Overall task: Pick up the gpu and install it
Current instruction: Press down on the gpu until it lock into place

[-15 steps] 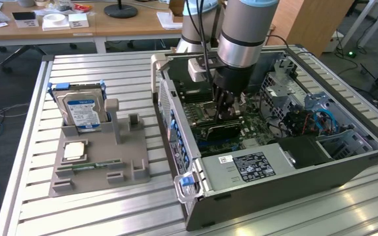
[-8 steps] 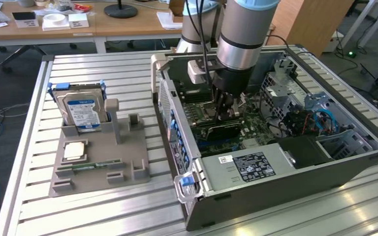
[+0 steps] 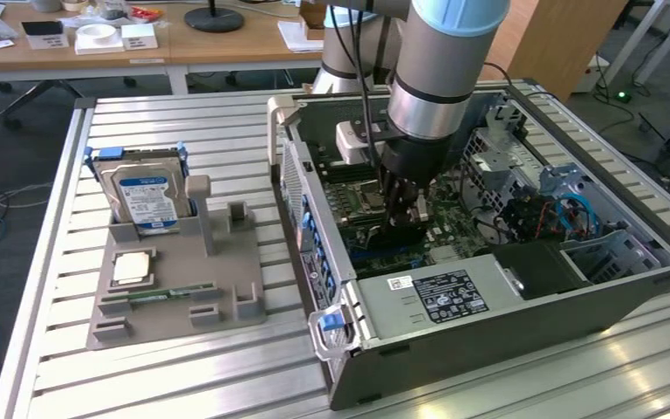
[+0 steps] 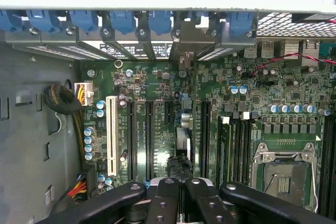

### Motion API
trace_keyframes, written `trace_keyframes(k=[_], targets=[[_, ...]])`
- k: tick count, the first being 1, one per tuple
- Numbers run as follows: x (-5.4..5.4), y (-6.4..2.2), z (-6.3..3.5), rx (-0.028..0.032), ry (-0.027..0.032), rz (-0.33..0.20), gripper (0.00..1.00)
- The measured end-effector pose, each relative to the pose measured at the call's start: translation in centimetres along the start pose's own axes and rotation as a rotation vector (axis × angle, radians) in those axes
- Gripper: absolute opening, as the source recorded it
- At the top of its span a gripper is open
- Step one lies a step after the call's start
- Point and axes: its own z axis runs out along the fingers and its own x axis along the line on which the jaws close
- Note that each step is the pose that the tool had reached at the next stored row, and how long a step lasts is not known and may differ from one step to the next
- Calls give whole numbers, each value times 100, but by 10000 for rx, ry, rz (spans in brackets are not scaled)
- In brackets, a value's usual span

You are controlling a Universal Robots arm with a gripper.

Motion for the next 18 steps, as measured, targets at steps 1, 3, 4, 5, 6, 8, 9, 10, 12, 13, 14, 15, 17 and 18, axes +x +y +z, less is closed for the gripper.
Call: trace_keyframes(k=[1, 3, 4, 5, 6, 8, 9, 10, 12, 13, 14, 15, 17, 18], targets=[[0, 0, 0, 0, 0, 0, 11], [0, 0, 0, 0, 0, 0, 11], [0, 0, 0, 0, 0, 0, 11], [0, 0, 0, 0, 0, 0, 11], [0, 0, 0, 0, -1, 0, 11], [0, 0, -11, -2, 4, 0, 11], [0, 0, -16, -1, 3, 0, 11], [-1, -1, -22, 0, 5, -1, 11], [-6, -1, -23, 1, 5, 0, 11], [-17, 0, -23, 2, 7, 0, 11], [-29, 0, -23, 3, 7, 0, 11], [-41, 0, -23, 5, 7, 0, 11], [-78, 0, -21, 6, 6, 0, 11], [-87, 0, -21, 7, 5, 0, 11]])
